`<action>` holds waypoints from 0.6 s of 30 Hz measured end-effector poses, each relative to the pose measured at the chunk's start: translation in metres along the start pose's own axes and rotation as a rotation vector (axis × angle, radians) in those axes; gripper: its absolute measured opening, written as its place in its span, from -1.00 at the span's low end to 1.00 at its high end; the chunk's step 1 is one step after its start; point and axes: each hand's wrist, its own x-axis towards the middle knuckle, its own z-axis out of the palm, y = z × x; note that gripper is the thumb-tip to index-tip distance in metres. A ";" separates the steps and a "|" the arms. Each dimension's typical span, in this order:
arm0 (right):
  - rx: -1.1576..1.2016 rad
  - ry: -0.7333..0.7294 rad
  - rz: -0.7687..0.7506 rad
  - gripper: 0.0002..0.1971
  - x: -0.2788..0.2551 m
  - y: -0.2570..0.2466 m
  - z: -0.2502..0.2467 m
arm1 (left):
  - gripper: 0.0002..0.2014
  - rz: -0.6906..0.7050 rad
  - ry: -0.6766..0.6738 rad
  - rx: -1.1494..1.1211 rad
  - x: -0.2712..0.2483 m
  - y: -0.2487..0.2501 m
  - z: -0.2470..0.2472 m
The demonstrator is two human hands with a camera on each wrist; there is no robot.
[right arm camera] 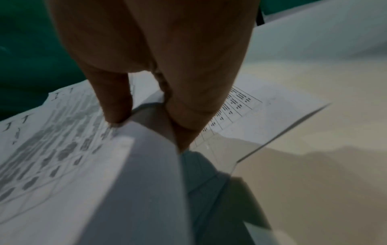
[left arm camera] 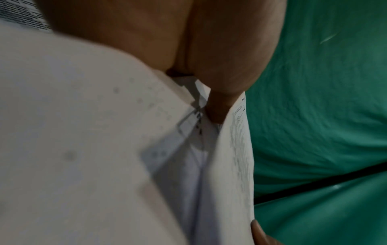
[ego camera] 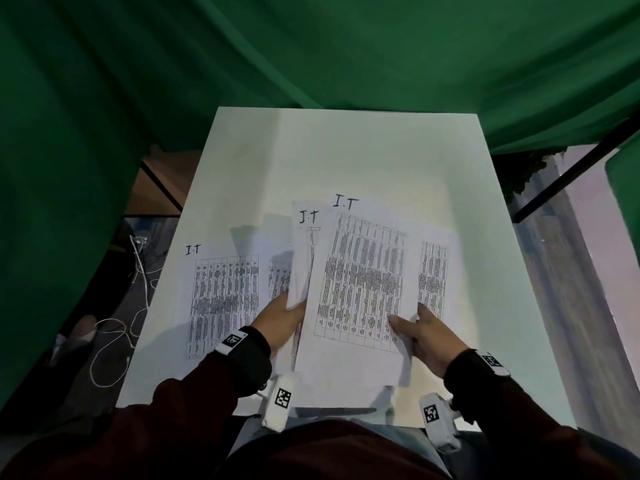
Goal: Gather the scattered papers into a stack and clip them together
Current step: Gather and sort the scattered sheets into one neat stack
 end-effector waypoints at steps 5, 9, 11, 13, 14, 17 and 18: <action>-0.122 0.011 0.045 -0.39 -0.003 0.009 -0.011 | -0.64 -0.038 -0.058 0.192 0.008 -0.006 -0.002; -0.117 0.116 -0.006 -0.52 -0.005 0.012 -0.027 | -0.69 -0.145 0.253 0.455 0.016 -0.026 -0.023; -0.104 0.127 -0.013 -0.43 -0.006 0.013 -0.034 | -0.43 -0.232 0.495 0.682 0.017 -0.043 -0.039; -0.114 0.129 -0.020 -0.25 -0.009 0.013 -0.038 | -0.15 -0.315 0.564 0.829 0.016 -0.060 -0.050; -0.104 0.125 -0.035 -0.16 -0.010 0.014 -0.040 | -0.09 -0.344 0.583 0.868 0.016 -0.068 -0.054; -0.120 0.106 -0.061 -0.07 -0.015 0.013 -0.039 | -0.26 -0.321 0.758 0.872 0.014 -0.075 -0.062; -0.121 0.119 -0.069 -0.22 -0.015 0.014 -0.040 | -0.35 -0.298 0.834 0.862 0.013 -0.074 -0.068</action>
